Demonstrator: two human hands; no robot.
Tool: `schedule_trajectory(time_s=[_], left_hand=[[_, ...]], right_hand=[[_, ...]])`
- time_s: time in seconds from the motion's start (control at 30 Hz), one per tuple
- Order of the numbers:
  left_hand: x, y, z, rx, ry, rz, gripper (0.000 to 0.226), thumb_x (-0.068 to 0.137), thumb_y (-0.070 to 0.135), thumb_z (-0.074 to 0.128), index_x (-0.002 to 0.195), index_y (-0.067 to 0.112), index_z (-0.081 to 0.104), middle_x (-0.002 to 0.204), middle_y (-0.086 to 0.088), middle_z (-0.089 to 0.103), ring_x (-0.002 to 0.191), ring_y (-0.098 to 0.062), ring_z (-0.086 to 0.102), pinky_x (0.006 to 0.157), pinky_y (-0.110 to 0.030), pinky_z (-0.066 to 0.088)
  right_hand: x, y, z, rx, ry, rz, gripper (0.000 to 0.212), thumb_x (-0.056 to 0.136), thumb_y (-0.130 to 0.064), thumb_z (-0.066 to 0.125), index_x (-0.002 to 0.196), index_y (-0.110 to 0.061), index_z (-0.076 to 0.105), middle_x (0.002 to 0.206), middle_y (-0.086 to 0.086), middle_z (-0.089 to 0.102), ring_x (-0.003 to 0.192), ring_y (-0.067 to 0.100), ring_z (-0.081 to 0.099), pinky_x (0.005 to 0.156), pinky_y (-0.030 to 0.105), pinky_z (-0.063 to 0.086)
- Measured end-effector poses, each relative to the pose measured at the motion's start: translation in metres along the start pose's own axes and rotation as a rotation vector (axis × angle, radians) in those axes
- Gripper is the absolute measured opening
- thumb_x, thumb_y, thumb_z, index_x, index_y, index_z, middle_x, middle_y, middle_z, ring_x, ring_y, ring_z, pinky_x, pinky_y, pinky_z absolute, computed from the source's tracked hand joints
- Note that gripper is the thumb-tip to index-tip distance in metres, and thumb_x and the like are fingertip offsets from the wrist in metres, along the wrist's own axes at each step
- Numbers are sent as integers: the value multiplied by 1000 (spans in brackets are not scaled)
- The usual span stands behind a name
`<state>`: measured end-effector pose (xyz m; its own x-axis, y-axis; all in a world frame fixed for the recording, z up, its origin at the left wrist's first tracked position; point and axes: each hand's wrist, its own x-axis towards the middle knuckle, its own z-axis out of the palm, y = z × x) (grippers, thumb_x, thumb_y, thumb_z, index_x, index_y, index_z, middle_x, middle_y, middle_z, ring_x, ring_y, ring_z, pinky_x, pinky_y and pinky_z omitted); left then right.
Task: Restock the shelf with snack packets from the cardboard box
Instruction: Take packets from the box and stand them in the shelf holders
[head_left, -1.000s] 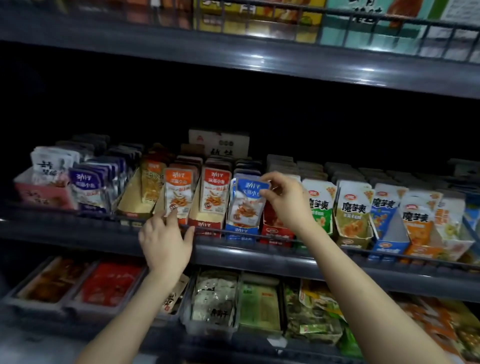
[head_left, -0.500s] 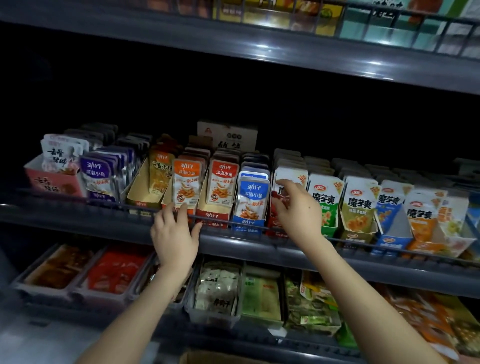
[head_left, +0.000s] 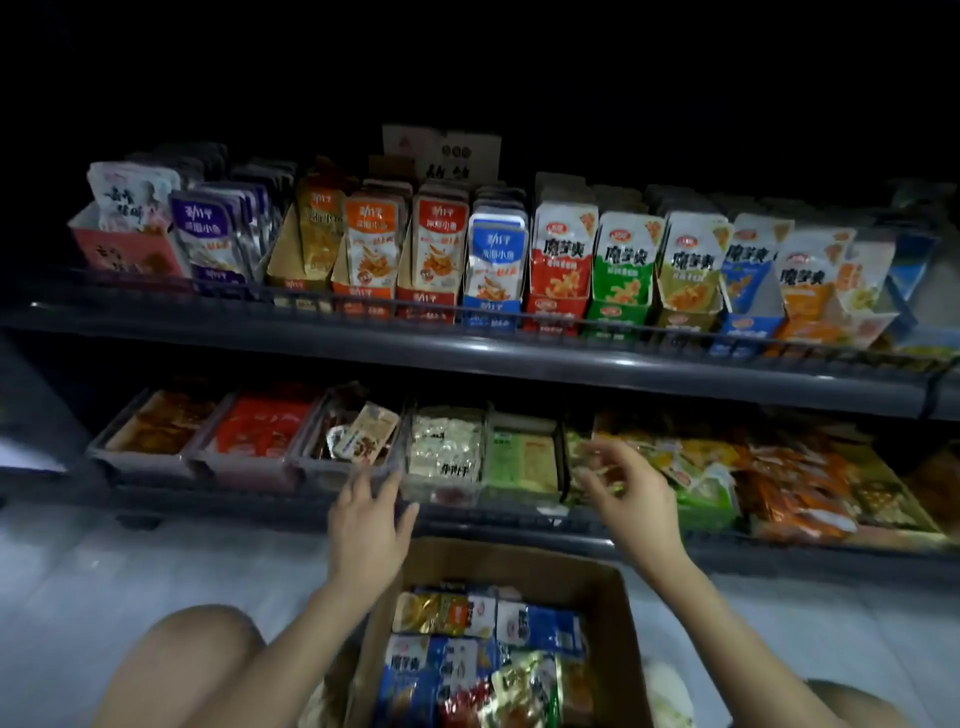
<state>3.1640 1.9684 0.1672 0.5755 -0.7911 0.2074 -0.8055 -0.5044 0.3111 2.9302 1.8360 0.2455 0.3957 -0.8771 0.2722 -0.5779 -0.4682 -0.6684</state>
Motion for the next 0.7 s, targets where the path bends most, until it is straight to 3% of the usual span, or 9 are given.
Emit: schedule_trajectory(time_s=[0.07,0.17,0.23,0.4,0.5,0.57,0.7], left_hand=[[-33,-11,25,28,-92,-20,42,83,27,70,118,6,65,113,-29,62,103,-46,59,80,-51,51],[-72,-27,54,91,-143,2,39,81,33,58,106,5,69,89,-23,68,79,-39,66,64,-42,55],[-92,-38,69,83,-160,15,34,76,26,67,101,3,68,83,-22,66,74,-38,66,58,-40,56],[-115,-63,102,37,-219,-90,40,77,23,62,109,-2,62,91,-25,64,81,-43,62,68,-46,54],[-116,-72,123,9,-256,-140,52,86,35,47,117,-6,55,103,-28,63,92,-45,61,76,-50,52],[-117,-74,135,-16,-297,-173,50,91,30,52,125,-7,50,114,-29,60,102,-45,58,85,-51,50],[-116,-64,153,-9,-151,-90,50,87,25,54,129,-2,47,119,-24,55,110,-39,52,90,-49,45]], right_hand=[[-31,24,20,14,-67,87,25,89,-21,66,114,-19,63,90,-8,63,80,9,60,70,29,52],[-71,58,54,-2,-196,239,26,89,-22,66,114,-20,62,97,-5,65,89,14,62,76,30,51],[-95,82,76,-45,-282,313,26,89,-23,66,114,-17,63,98,-2,67,90,16,63,76,28,49],[-135,128,124,-119,-506,448,28,91,-23,62,118,-19,60,106,0,67,95,17,63,71,23,39],[-145,150,150,-112,-588,550,31,89,-23,63,120,-19,59,108,1,66,102,21,62,79,27,45],[-149,161,166,-100,-610,620,32,88,-23,65,120,-18,59,112,1,65,104,22,61,82,29,45],[-150,178,194,-34,-656,737,31,85,-15,70,115,-16,61,111,2,65,103,23,62,85,32,50]])
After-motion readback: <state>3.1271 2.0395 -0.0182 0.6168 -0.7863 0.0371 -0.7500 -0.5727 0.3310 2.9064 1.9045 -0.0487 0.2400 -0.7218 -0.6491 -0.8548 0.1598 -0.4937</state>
